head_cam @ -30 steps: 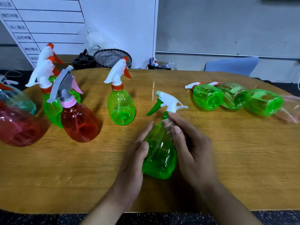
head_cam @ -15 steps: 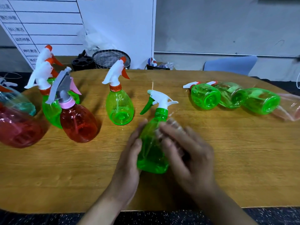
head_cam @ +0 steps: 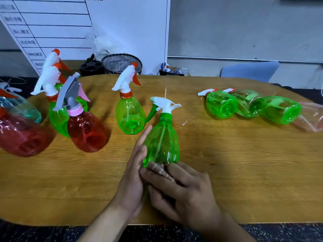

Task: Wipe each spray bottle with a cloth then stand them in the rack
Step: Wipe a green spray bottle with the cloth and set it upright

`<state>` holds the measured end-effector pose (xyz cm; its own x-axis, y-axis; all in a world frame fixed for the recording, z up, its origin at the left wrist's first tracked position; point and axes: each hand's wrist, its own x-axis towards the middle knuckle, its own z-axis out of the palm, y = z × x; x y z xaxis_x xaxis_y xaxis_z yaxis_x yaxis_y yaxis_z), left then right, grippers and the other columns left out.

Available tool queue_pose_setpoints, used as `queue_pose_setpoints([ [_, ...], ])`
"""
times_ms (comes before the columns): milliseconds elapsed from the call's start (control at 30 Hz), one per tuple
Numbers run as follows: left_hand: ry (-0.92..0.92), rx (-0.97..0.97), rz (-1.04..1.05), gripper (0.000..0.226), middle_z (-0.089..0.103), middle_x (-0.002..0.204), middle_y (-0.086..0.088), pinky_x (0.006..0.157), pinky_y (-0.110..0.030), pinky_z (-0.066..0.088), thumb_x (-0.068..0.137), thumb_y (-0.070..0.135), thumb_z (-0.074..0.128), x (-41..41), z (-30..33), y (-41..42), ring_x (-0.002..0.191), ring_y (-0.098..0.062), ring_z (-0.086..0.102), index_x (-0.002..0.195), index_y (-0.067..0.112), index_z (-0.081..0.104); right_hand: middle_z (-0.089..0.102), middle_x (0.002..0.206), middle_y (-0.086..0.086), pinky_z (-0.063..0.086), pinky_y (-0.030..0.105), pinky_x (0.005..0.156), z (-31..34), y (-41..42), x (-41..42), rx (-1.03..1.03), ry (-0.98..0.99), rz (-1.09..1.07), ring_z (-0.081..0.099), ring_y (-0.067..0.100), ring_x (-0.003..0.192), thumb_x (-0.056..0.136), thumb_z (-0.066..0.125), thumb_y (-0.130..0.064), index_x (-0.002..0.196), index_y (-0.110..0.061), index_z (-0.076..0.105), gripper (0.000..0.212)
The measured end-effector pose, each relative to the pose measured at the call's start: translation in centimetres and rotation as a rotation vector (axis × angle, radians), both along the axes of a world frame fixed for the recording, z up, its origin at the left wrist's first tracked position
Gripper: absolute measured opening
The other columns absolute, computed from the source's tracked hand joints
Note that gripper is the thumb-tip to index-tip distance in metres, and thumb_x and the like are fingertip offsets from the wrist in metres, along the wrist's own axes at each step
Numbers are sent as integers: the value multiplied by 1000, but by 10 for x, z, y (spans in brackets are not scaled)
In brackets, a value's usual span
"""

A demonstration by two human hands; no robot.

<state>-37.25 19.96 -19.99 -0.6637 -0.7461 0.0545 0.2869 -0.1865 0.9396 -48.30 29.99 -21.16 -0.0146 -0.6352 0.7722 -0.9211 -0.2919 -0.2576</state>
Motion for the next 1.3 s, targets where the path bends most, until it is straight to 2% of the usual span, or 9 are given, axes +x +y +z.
queue_pose_setpoints([
  [167,-12,-1,-22,48,59,155,1,118,-49,46,99,54,54,2,2,3,146,-23,54,146,43,60,76,109,-4,51,17,87,16,-3,-10,-87,-684,-23,71,6,96,100,64,-20,124,-23,74,26],
  [233,-30,-9,-23,72,58,156,5,110,-41,54,86,68,73,3,2,4,145,-19,54,150,43,56,78,116,-10,52,19,96,18,-11,-15,-155,-1048,-69,71,8,114,99,63,-16,119,-19,75,24],
  [300,-42,-46,-31,99,59,155,5,112,-50,51,69,72,87,3,1,4,144,-19,56,155,41,48,78,116,-4,55,27,97,14,-16,-18,-126,-1282,-70,71,14,115,97,60,-22,118,-14,76,27],
  [400,-49,-96,-37,107,62,152,6,118,-59,43,66,69,91,1,0,4,142,-18,58,158,38,44,76,110,5,58,36,89,5,-19,-13,-66,-1353,-43,71,20,103,99,59,-28,114,-13,71,24],
  [500,-64,-131,-35,90,57,157,9,122,-59,37,75,69,84,1,-3,3,148,-15,51,154,41,51,73,102,2,56,34,83,4,-21,-4,-90,-1385,-38,66,16,93,100,55,-30,111,-17,67,20],
  [700,-60,-121,-88,50,49,163,10,126,-60,31,100,48,54,0,-9,1,155,-17,42,150,50,54,71,109,3,54,35,87,5,-16,-4,-85,-1245,-41,66,17,100,101,57,-41,119,-24,64,26],
  [933,-90,-161,-79,52,47,164,14,127,-60,29,98,58,50,0,-15,2,156,-16,39,150,53,54,72,125,-11,48,22,103,22,-20,-23,-97,-819,-122,65,10,124,105,55,-14,129,-14,69,27],
  [1133,-78,-187,-26,47,50,164,3,128,-59,28,104,48,51,0,-12,-1,153,-23,44,150,49,54,64,98,-4,51,22,72,14,-5,-17,77,-429,-74,59,2,83,103,60,-28,130,-22,74,31],
  [1300,-3,-58,5,46,64,150,-1,114,-49,45,101,41,46,-1,-2,-1,138,-26,62,144,46,61,64,93,-2,55,25,73,7,4,-2,62,-121,72,60,9,80,98,69,-21,124,-22,78,27],
])
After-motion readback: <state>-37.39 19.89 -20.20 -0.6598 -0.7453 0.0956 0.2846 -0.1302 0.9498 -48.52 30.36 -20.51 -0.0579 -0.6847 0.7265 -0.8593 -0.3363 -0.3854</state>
